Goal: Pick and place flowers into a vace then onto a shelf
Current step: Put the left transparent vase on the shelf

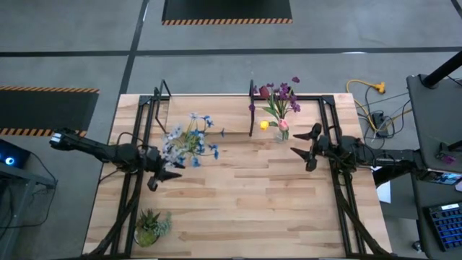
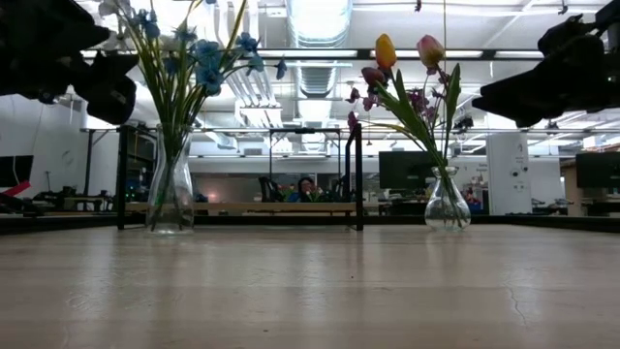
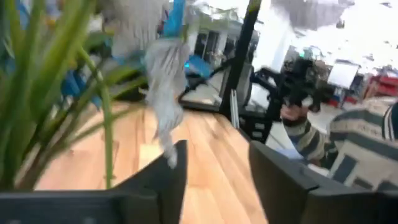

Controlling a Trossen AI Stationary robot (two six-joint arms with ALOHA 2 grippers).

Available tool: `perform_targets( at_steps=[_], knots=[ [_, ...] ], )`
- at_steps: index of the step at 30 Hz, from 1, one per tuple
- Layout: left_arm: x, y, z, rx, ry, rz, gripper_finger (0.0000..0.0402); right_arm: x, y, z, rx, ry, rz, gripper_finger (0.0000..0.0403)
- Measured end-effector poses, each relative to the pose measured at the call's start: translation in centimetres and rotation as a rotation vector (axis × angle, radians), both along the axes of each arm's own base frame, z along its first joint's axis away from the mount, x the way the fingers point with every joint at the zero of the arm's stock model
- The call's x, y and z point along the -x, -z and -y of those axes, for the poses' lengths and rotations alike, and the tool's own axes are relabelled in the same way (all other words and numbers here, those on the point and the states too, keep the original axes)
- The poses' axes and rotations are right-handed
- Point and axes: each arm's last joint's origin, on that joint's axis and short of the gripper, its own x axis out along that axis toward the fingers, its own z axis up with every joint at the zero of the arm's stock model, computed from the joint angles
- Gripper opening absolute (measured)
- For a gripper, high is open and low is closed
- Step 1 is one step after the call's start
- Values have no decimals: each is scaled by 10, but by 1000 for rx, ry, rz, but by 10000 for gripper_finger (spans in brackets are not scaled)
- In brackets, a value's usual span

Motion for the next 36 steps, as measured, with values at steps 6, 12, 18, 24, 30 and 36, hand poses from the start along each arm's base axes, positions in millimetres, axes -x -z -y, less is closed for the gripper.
perform_targets(
  at_steps=[6,12,18,24,30,36],
  knots=[
    [1,4,1,5,42,-170,206,0,-5,1,3,25,48,251],
    [8,-13,-2,151,-67,-475,200,1,-13,1,23,25,135,249],
    [5,-33,-10,42,-342,-528,187,3,-22,0,93,33,207,247],
    [-6,-26,-8,-70,-378,-621,185,5,-28,0,171,47,254,243],
    [-12,-14,-9,-146,-468,-680,185,5,-31,0,208,56,271,242],
    [-16,-9,-12,-222,-602,-690,185,6,-32,0,240,63,276,238]
  ],
)
